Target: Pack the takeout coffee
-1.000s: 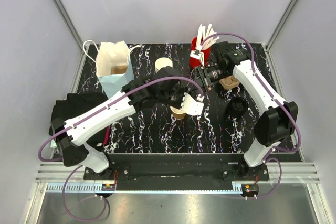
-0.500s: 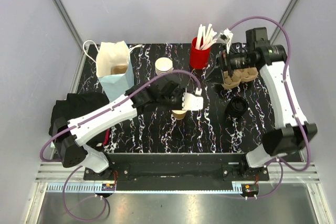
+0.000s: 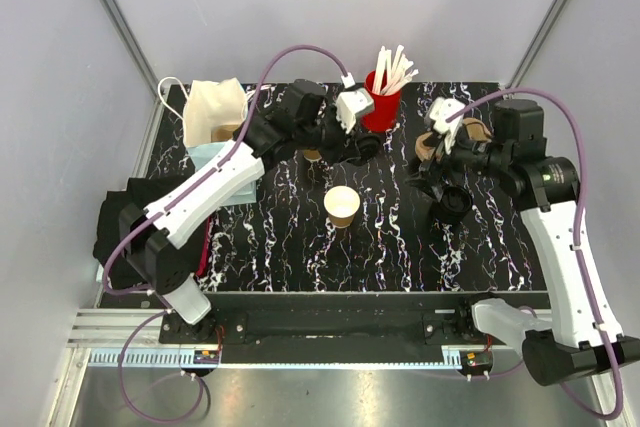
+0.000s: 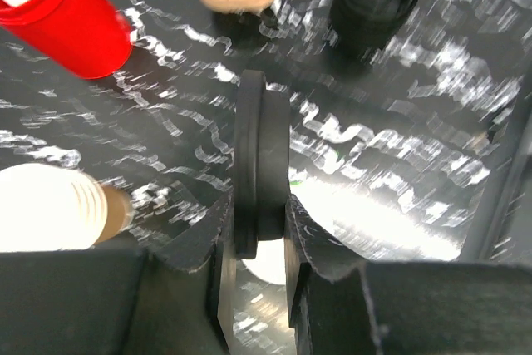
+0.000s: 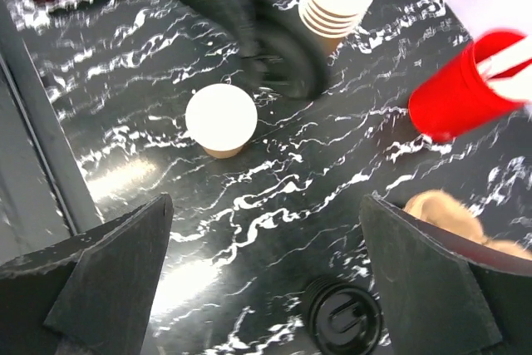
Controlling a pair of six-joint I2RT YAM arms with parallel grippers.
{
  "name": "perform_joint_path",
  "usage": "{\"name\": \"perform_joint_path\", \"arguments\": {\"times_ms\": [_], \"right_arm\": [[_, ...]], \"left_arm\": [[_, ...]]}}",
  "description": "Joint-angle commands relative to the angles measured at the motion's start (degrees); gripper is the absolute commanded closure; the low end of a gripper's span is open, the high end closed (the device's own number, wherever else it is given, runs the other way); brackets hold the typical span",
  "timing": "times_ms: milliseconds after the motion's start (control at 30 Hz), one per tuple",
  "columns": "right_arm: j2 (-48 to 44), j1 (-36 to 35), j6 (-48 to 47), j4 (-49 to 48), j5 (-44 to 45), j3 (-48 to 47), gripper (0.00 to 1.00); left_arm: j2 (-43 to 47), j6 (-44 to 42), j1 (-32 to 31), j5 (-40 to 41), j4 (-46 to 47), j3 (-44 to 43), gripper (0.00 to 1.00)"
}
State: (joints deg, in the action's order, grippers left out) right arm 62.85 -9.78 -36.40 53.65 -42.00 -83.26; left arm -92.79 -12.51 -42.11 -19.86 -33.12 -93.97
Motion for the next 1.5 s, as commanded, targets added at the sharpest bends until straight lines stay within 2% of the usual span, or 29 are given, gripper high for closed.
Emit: {"name": "perform_joint_path", "arguments": {"times_ms": [0,167,400,667,1000,1300,1467], "right_arm": [[-1.1,-6.4,-9.2,-1.9,4.2,2.7,0.03],[-1.2,-16.2,-10.9,-9.2,16.0,8.6,0.08],[-0.1,-22.0,-9.7,-17.2,21.2,12.1,0.21],[1.4,-24.5,-7.6,-20.2,20.7,11.1,0.28],[2.0,-24.8,-9.0,-23.0,22.7,15.0,0.32],[3.0,-24.8,-9.0,-25.9,25.8,15.9,0.54],[3.7,-24.8,-9.7,-26.3,26.8,15.9,0.61]], "left_arm": [[-2.7,13.5,2.4,-10.3,1.7,-4.8,0.86],[-3.9,24.2,5.1,-17.6,4.8,-4.5,0.86],[-5.0,38.2,8.5,-27.2,14.7,0.6,0.86],[-7.1,42.0,8.5,-29.8,17.2,1.6,0.86],[-6.1,43.5,8.6,-30.6,18.2,2.0,0.86],[-4.8,44.0,8.6,-30.8,18.5,2.8,0.86],[-4.7,44.4,8.6,-31.0,19.0,3.0,0.86]]}}
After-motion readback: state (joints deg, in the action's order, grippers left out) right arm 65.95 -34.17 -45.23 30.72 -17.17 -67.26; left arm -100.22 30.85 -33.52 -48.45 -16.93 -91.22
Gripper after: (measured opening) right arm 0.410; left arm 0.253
